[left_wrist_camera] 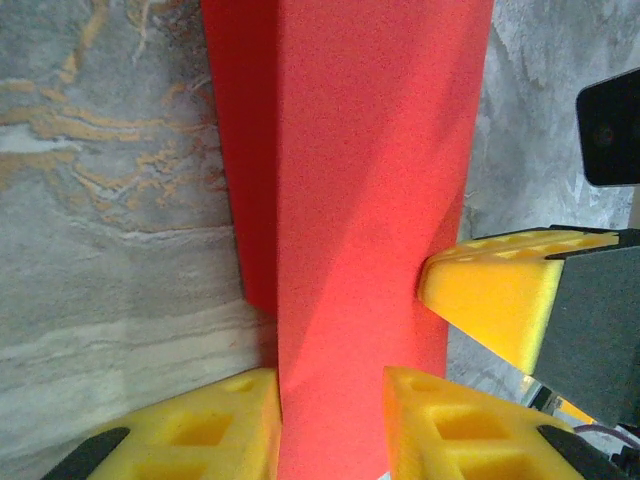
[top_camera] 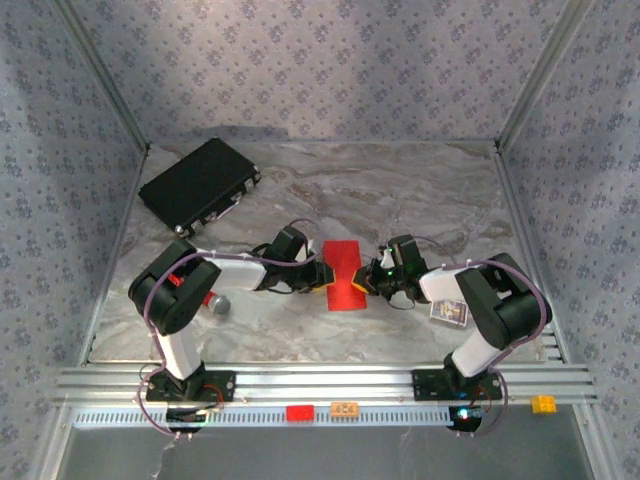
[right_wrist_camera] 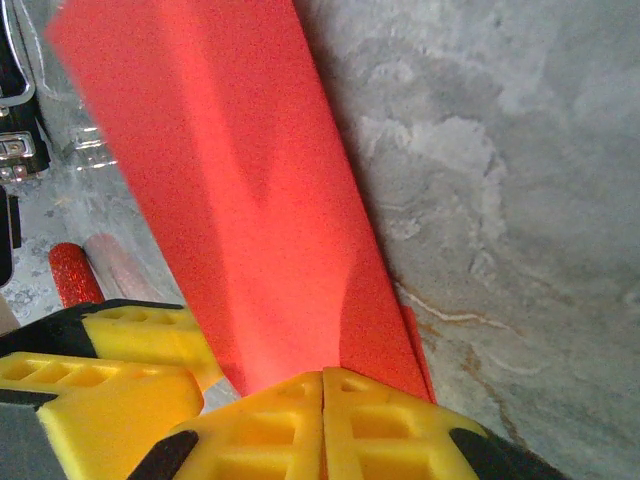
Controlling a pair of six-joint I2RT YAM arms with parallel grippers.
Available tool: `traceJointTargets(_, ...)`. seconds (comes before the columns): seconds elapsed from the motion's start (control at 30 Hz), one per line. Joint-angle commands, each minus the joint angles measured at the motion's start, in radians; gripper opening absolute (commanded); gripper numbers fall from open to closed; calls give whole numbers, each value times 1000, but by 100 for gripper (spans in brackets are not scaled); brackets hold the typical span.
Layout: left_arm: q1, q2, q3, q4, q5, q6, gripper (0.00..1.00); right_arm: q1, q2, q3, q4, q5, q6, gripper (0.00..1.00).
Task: Fold a paper plane with a square sheet of paper (pick it up from the middle)
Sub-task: Third fold the triangle at the center of the table.
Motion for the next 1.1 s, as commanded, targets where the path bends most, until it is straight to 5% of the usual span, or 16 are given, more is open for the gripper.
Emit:
traceJointTargets(0.0,-5,2,11,17,9,-6,31,0,19,-30,-77,49,14,10)
traceJointTargets(0.4,-4,-13,3,-9,-28,-1,29,-3,13,-30,-77,49,15,11)
traceJointTargets(0.87,1,-34,-12,2,-33,-12,10,0,7,-30,-55,41,13,12)
traceJointTargets(1.07,9,-71,-17,1,-22,-21,3,6,-107,-35,-80,64,-42,27)
